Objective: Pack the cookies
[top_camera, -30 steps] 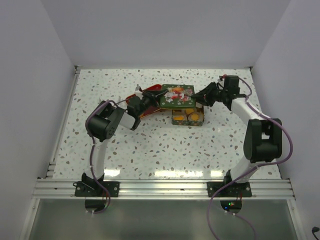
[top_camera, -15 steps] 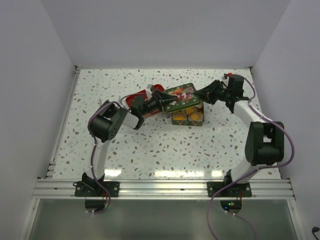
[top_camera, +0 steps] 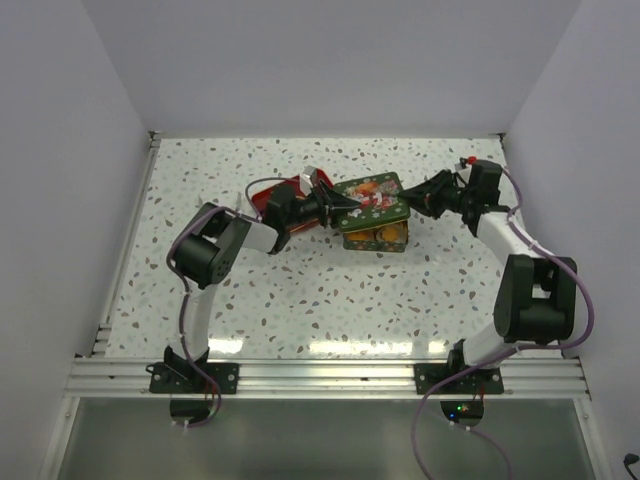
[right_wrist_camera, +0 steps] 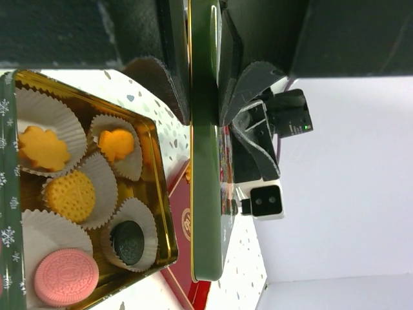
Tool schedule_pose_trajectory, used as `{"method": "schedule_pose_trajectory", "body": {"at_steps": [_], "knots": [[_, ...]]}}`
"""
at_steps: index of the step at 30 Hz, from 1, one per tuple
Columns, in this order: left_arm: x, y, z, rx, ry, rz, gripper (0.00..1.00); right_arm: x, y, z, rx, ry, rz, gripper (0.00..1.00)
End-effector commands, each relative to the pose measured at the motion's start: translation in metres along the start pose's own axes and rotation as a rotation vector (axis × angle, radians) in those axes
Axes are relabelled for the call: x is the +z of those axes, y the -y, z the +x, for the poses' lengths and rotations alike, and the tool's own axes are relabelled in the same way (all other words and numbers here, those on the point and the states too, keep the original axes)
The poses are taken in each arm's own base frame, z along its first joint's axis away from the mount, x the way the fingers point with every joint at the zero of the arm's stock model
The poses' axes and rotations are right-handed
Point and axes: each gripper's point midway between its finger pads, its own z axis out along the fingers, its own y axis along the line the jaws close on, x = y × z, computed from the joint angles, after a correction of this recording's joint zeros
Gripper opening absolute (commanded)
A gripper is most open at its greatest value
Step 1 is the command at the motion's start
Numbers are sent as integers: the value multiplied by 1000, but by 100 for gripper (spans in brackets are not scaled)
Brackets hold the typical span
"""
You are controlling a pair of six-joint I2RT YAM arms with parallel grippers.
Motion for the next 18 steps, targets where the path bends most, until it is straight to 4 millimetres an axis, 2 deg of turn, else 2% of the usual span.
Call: {"method": "schedule_pose_trajectory", "body": {"at_steps": [1,6,9,11,12,13,18], "knots": [[-3,17,2,109,-32,-11,44,-15,-13,-7,-58,41,-36,0],[-5,2,-1,110,-35,-66,43,-19,0,-9,-43,62,-12,0],[-3,-20,-4,87,-51,-150,43,-16,13,-4,-22,50,9,0],[3,-27,-9,126,-68,-178,42,-14,23,-2,-11,52,20,0],[2,-40,-11,103,-75,-225,42,-14,27,-2,-8,56,24,0],[5,-37,-16,136,-80,-223,42,-12,31,-1,-1,54,28,0],[5,-50,-26,138,-79,-264,41,-6,51,1,27,58,39,0]]}}
